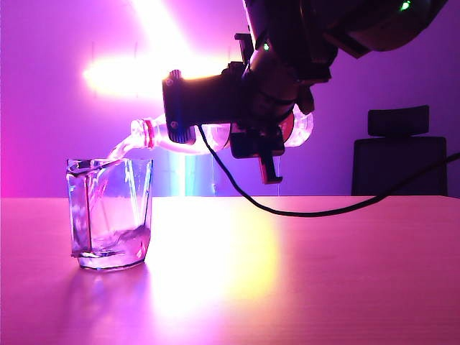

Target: Pick up the mineral water bottle on the table and pour water into the mug until it's half full.

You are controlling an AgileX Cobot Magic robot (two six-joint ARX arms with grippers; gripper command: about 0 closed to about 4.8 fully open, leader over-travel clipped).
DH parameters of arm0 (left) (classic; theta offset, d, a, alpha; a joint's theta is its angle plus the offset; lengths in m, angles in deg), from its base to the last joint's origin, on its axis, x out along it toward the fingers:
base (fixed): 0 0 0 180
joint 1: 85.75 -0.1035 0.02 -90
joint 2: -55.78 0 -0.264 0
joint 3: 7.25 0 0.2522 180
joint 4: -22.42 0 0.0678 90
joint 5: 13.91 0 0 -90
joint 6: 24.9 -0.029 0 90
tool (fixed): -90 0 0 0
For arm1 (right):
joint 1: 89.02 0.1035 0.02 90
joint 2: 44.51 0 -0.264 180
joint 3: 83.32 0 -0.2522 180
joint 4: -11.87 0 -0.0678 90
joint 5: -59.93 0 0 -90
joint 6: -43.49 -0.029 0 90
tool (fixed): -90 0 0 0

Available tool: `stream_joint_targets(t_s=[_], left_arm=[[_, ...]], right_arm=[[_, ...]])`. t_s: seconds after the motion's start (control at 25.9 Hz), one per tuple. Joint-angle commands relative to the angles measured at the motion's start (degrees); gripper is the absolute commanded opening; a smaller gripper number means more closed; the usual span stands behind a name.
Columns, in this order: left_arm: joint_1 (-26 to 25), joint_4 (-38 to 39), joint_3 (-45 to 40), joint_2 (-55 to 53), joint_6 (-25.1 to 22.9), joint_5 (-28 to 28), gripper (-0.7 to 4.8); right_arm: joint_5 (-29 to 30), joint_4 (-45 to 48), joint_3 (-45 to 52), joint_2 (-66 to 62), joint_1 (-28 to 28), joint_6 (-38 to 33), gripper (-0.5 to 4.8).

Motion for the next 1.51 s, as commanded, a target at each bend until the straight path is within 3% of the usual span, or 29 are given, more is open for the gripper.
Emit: stream_joint_targets(t_s=[0.04,1.08,1.24,1.32,1.51], left_arm=[[0.0,-0.6,0.2,-0.1,0.2,-0.2,-0.02],[0.0,-0.6,0.2,-0.1,0.2,-0.2,-0.02],[0.0,-0.6,0.2,-0.1,0.2,-0.2,-0.02],[0.0,-0.6,0.2,-0.1,0.2,-0.2,-0.02],[0.0,-0.6,0.2,-0.1,0.2,-0.2,-0.02]], right_arm=[[-0.6,3.4,-0.6,0.7,0.2,0.1,2.03],[-2.5,3.0,-0.5,0.7,0.9,-0.9,2.01],[-2.5,2.2,-0.4,0.7,2.1,-4.9,1.92],[-2.5,1.6,-0.4,0.7,3.0,-8.0,1.48],[-4.1,-0.3,-0.4,0.7,3.4,-12.9,1.47]])
